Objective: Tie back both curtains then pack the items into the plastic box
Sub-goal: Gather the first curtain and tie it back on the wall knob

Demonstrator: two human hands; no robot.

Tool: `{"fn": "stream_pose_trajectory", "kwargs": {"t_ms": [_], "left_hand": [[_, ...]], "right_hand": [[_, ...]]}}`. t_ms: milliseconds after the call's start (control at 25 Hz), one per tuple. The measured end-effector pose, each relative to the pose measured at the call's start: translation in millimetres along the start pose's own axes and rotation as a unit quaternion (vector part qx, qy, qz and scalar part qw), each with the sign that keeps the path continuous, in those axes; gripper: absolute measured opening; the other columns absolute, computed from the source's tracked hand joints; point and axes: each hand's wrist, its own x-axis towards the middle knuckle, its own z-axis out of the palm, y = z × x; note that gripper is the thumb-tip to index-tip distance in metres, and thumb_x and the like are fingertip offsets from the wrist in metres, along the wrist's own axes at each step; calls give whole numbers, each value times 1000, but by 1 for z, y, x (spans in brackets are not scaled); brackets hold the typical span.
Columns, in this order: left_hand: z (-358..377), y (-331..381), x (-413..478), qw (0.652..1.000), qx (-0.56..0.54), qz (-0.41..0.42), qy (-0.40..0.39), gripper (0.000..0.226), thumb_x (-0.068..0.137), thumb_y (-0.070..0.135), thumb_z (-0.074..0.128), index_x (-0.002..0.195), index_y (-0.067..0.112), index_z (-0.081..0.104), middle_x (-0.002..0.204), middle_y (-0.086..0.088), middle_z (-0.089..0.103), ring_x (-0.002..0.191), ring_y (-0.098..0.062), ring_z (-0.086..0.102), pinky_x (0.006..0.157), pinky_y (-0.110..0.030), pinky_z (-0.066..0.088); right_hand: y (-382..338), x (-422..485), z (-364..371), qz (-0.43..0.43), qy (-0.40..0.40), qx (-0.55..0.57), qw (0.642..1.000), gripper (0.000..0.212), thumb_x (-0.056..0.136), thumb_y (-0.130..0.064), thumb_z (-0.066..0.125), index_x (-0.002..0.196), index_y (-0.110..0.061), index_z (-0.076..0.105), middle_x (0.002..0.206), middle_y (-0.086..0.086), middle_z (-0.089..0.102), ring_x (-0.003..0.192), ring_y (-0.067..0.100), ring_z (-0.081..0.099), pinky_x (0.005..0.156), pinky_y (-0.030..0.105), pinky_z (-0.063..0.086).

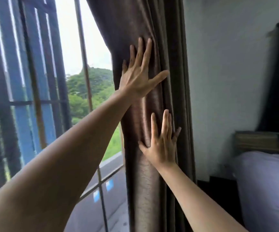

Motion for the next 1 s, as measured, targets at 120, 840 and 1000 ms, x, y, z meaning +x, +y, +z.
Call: {"fn": "stream_pose_trajectory", "kwargs": {"t_ms": [120,840,1000], "left_hand": [[36,9,20,1000,-14,7,2,98,80,73,40,149,25,-10,158,-2,-16,145,-26,-14,115,-51,0],[280,-17,164,996,62,-35,-49,102,78,77,36,147,24,-18,155,-7,-26,142,-32,-22,114,-52,-3],[312,-28,181,996,70,-32,-42,101,79,78,32,147,23,-19,155,-8,-26,142,-33,-23,114,-52,-5]], "right_hand": [[44,11,13,14,7,29,999,113,62,-44,81,149,-21,11,154,22,1,143,38,10,99,65,37],[235,111,194,26,-81,-28,996,130,46,-64,79,147,-8,19,151,23,26,138,36,31,105,59,26],[254,124,220,11,-80,-32,996,132,46,-64,79,148,-11,15,154,21,18,141,35,22,107,57,15]]}}
